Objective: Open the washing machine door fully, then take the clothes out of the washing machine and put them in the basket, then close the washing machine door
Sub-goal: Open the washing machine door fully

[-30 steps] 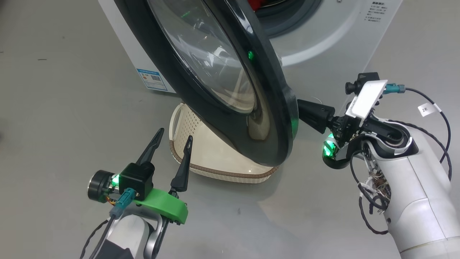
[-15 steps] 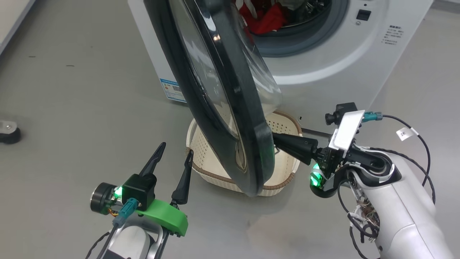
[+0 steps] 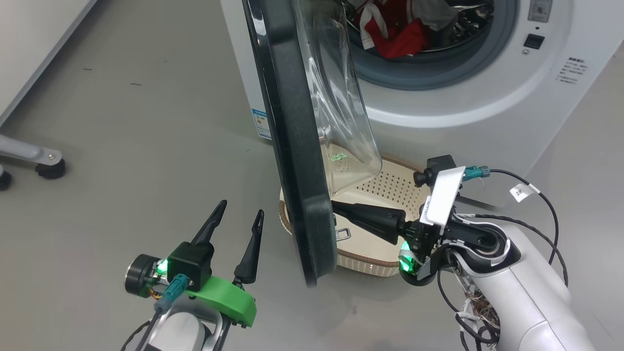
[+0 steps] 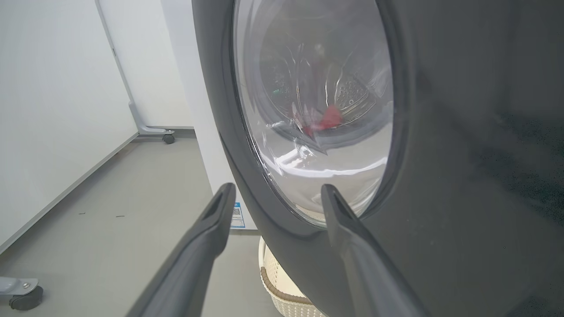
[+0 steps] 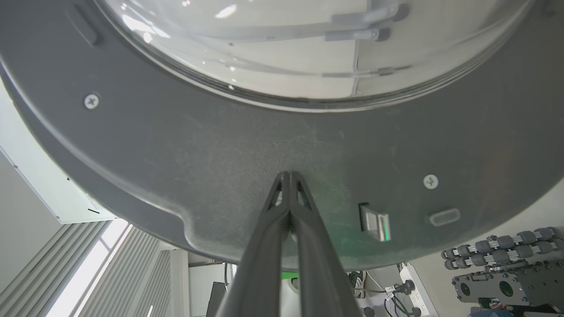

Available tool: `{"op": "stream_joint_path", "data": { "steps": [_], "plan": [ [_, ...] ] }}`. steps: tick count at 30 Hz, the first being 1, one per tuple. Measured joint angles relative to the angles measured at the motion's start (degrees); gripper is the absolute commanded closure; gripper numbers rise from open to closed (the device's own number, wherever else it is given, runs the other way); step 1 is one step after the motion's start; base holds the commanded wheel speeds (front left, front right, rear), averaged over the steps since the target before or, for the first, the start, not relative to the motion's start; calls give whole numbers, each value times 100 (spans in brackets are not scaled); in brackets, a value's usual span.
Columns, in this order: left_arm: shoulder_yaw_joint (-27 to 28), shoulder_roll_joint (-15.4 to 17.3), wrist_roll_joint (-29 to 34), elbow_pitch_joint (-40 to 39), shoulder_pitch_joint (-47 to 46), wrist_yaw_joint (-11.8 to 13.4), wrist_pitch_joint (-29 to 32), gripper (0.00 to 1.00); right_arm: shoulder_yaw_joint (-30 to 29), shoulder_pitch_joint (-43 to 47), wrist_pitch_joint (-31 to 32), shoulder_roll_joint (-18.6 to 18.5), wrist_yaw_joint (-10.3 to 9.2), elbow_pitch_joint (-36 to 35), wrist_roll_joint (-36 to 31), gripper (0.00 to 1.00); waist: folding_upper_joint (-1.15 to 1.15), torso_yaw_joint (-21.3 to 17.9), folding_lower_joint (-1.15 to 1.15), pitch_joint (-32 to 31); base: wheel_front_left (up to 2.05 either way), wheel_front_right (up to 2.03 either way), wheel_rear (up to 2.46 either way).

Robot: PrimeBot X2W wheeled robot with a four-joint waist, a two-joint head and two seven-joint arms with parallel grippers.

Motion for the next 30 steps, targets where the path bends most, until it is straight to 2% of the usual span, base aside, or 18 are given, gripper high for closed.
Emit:
{"op": "stream_joint_path", "data": {
  "steps": [13,19,24,30],
  "plan": [
    [26,0,-45,-18,65,5,0,0,387,40,-358,-5,0,-116,89,100,0,444,0,-61,0,0,0],
    [135,8,-45,-63,112,16,0,0,512,54,-502,16,0,-155,142,100,0,472,0,-80,0,0,0],
    [261,19,-45,-138,162,67,0,0,392,182,-703,22,0,-235,202,100,0,403,0,-82,0,0,0],
    [291,18,-45,-171,212,111,0,0,-190,466,-1235,24,1,-435,227,100,0,295,0,-68,0,0,0]
  ]
}}
